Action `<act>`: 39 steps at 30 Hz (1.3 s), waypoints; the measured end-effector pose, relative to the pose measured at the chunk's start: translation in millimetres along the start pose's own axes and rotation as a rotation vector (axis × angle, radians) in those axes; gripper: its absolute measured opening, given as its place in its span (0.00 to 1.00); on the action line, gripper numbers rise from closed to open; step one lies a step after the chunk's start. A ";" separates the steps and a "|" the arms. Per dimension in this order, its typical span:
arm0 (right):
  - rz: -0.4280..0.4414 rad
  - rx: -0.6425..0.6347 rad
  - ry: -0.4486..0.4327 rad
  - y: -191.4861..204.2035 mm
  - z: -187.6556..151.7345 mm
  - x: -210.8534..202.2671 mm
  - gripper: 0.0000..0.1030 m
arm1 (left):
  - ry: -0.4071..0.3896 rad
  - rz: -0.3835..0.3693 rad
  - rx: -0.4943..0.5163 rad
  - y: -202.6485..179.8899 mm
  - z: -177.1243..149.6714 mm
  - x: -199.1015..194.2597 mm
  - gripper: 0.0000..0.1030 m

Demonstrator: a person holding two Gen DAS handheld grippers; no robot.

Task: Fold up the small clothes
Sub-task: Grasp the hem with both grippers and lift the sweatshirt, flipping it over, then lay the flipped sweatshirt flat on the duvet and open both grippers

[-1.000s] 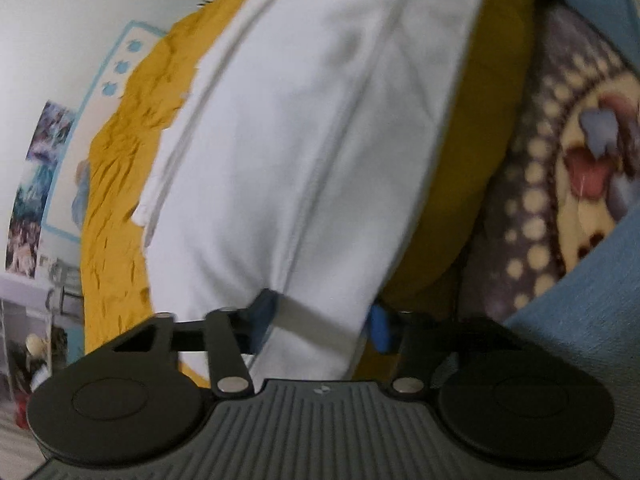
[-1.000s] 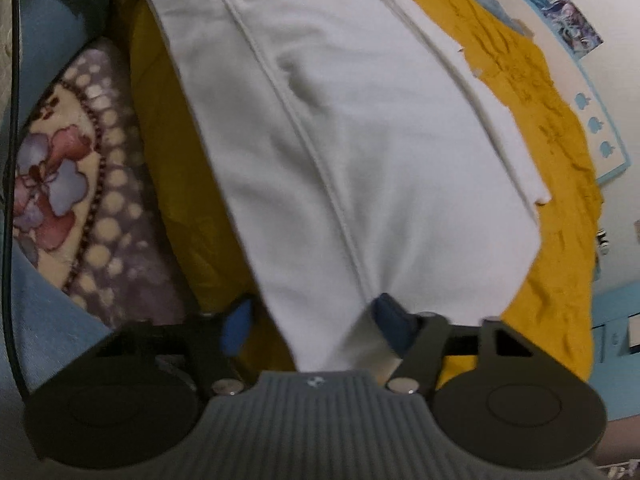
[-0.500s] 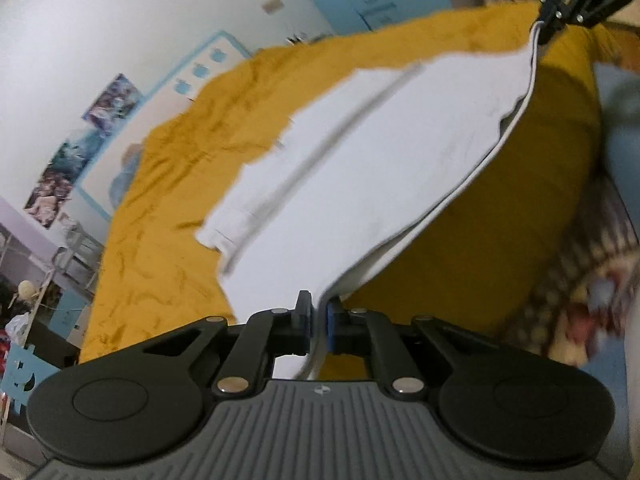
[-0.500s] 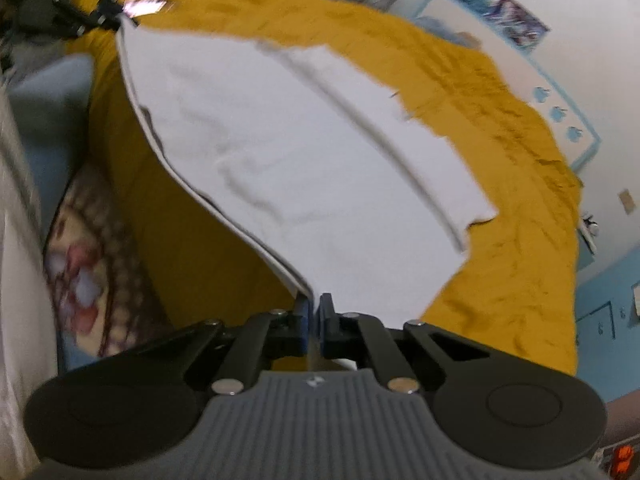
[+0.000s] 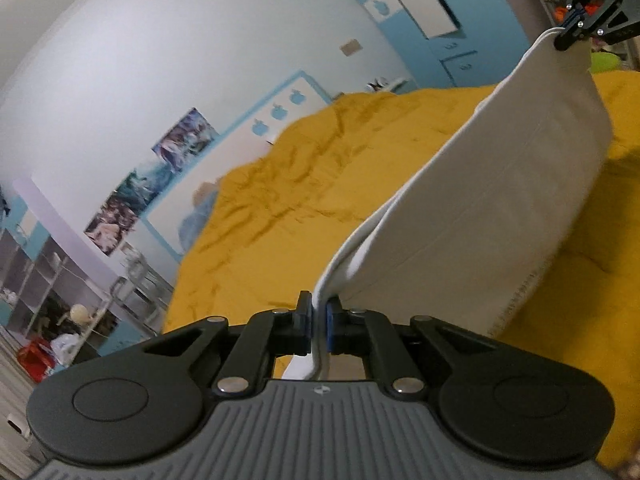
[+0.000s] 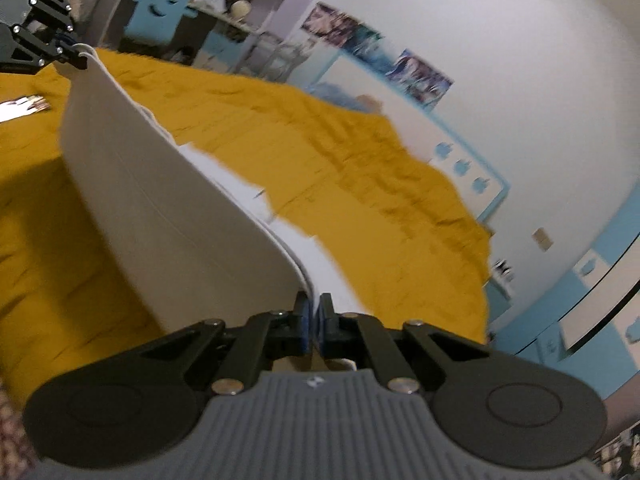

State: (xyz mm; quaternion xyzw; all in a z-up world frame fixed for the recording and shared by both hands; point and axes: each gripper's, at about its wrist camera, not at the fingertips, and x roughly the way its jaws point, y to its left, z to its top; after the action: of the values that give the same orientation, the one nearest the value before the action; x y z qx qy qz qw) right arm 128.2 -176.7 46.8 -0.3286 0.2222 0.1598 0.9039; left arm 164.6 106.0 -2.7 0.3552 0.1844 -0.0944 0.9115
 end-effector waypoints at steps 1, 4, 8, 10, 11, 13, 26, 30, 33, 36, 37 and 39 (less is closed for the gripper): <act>-0.013 0.007 -0.010 -8.4 7.8 9.6 0.00 | -0.003 0.011 0.002 4.7 6.4 10.5 0.06; -0.045 0.016 -0.032 -34.0 31.2 38.0 0.00 | -0.011 0.034 0.001 19.5 22.5 44.2 0.06; -0.057 0.033 -0.034 -65.5 54.1 90.8 0.00 | -0.011 0.050 -0.011 35.6 38.5 92.5 0.06; -0.056 0.040 -0.027 -78.0 62.8 120.5 0.00 | -0.005 0.042 -0.024 42.0 42.5 118.2 0.06; -0.052 0.042 -0.020 -84.0 66.5 137.7 0.00 | 0.004 0.037 -0.028 42.6 42.5 129.1 0.06; -0.031 0.063 -0.002 -93.7 70.8 174.2 0.00 | 0.036 0.021 -0.034 40.8 41.0 155.9 0.06; 0.089 0.195 0.190 -82.3 21.4 400.3 0.00 | 0.227 -0.105 -0.113 10.4 -17.9 295.6 0.07; 0.076 0.209 0.221 -65.1 6.3 438.9 0.00 | 0.239 -0.100 -0.165 6.6 -33.4 313.5 0.13; 0.052 0.235 0.221 -55.1 -4.0 452.8 0.00 | 0.254 -0.102 -0.210 9.3 -40.9 323.7 0.19; 0.031 0.263 0.216 -56.7 -7.4 461.1 0.31 | 0.257 -0.091 -0.229 12.3 -44.8 327.2 0.31; 0.010 0.269 0.213 -56.5 -8.5 459.5 0.41 | 0.256 -0.077 -0.239 16.4 -44.7 328.4 0.41; -0.014 0.286 0.193 -60.0 -8.7 456.0 0.48 | 0.238 -0.034 -0.277 27.4 -46.4 325.3 0.54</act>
State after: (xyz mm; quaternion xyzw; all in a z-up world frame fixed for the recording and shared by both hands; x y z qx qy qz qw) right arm 539.3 -161.3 -158.8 -0.2119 0.3261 0.0880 0.9171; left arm 457.8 144.3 -148.6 0.2318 0.3083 -0.0406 0.9217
